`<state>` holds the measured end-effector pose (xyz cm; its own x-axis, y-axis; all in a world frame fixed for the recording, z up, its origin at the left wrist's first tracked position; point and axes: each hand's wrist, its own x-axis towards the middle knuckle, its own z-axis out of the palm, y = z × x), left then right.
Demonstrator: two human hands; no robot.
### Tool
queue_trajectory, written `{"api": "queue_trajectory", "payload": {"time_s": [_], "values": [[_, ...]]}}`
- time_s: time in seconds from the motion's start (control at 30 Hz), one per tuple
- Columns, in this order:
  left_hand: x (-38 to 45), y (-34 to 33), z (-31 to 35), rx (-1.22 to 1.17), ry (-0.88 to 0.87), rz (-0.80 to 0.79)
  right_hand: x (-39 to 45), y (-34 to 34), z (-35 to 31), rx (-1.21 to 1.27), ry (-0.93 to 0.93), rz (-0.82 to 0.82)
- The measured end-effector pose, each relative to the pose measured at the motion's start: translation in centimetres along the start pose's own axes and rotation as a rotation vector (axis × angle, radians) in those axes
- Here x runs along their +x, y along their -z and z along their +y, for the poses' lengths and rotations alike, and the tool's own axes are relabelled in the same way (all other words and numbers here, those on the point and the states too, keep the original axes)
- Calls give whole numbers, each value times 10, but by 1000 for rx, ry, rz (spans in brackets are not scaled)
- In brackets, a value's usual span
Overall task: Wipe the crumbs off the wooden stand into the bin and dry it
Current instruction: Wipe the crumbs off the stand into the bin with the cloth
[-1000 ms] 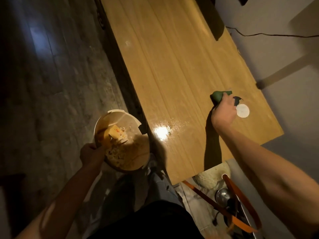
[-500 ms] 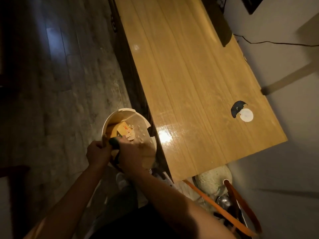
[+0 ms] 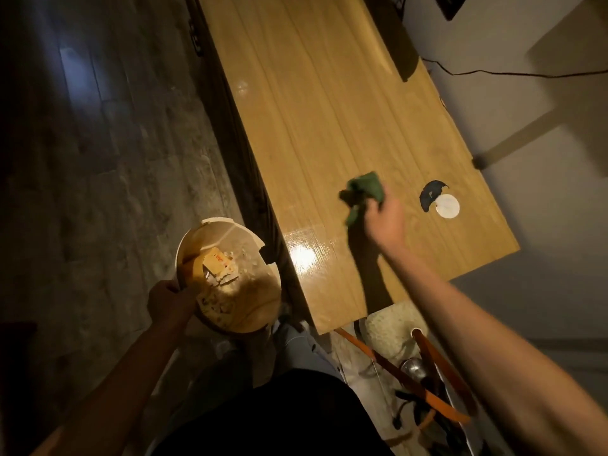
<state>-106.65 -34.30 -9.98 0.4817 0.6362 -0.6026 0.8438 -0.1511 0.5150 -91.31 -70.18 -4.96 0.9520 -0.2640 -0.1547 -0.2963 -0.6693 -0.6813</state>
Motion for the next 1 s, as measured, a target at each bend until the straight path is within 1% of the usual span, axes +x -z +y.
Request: {"api": "queue_trajectory", "payload": {"time_s": [0.07,0.13,0.2,0.27,0.37,0.47,0.53,0.57,0.6,0.67,0.7,0.77,0.83,0.9,1.0], "values": [[1,-1,-3,17,12,11,31,29,25,-118,-103,111],[0,-3,-5,18,13,23,48,48,52,-213,-212,117],[-1,-7,-7,10,8,25,46,48,69,-280,-255,88],[-3,-12,-8,0,-2,28,30,29,75,-332,-222,106],[-9,-15,-9,-6,-9,48,-15,-23,60,-466,-162,174],[-15,-13,-10,-3,-31,39,-81,-81,22,-569,20,109],[-17,-7,-9,-11,-41,20,-128,-117,-8,-530,144,41],[-16,-3,-8,4,-59,16,-149,-133,-22,-474,196,-28],[-16,1,-7,13,-84,15,-167,-147,-35,-352,197,-146],[-16,12,-9,-57,-120,23,-196,-164,-62,-56,58,-389],[-16,17,-12,-104,-119,27,-205,-170,-70,29,-13,-458],[-15,24,-19,-144,-85,18,-216,-174,-80,79,-64,-467],[-15,27,-26,-139,-59,-7,-221,-163,-83,99,-30,-418],[-16,25,-31,-85,-46,-25,-215,-139,-77,173,12,-370],[-23,20,-37,-4,-36,-44,-191,-91,-47,242,3,-277]]}}
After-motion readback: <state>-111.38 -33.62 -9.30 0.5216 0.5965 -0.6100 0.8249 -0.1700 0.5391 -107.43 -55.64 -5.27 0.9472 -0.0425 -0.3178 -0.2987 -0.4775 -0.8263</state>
